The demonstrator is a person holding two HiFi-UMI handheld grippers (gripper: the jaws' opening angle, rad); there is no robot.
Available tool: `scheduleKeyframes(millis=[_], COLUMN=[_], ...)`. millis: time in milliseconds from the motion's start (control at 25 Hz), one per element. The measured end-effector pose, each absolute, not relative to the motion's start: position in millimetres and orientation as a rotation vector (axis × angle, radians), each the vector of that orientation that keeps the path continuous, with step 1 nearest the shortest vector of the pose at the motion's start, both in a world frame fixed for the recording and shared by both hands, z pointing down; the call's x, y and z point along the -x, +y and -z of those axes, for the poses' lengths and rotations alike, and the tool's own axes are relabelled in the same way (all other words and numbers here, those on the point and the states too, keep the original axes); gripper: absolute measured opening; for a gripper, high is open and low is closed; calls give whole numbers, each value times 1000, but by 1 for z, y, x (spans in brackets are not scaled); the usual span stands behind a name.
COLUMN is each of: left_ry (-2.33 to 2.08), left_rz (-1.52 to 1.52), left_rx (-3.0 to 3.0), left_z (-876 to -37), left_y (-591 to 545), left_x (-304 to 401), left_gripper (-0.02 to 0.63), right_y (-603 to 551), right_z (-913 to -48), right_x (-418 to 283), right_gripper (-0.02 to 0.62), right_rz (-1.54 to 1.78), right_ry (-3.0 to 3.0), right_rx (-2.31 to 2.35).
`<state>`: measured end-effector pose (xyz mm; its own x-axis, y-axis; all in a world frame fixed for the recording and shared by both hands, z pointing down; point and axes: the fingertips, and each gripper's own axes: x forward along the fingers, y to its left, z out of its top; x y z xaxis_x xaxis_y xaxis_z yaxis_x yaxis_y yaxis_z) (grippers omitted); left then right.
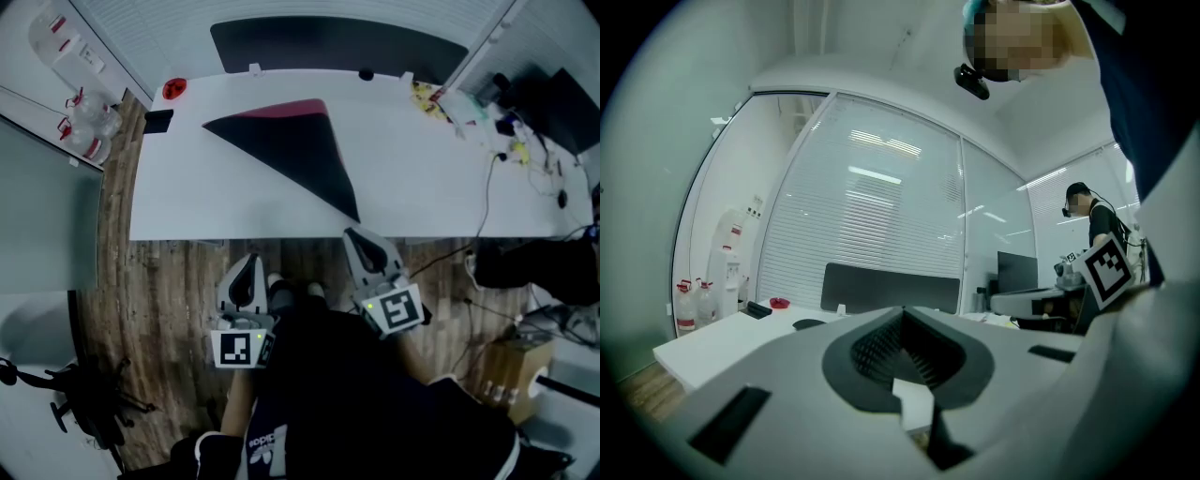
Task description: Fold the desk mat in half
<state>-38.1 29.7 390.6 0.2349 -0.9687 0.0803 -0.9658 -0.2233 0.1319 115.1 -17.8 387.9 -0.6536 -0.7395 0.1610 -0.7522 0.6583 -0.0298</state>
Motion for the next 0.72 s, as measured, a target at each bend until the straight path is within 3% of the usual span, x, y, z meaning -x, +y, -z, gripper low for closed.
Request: scheduleKeyframes(millis=[720], left_ry=[-1975], left_rz=[-25], left_rx=[-2295], left_z=[-399], left_y=[59], left_x=[39], left_gripper=[3], right_y=[6], right_z=[-414], right_x=[-120], right_gripper=[3], right_rz=[-161], right_ry=[-2770], right_rx=[-1102])
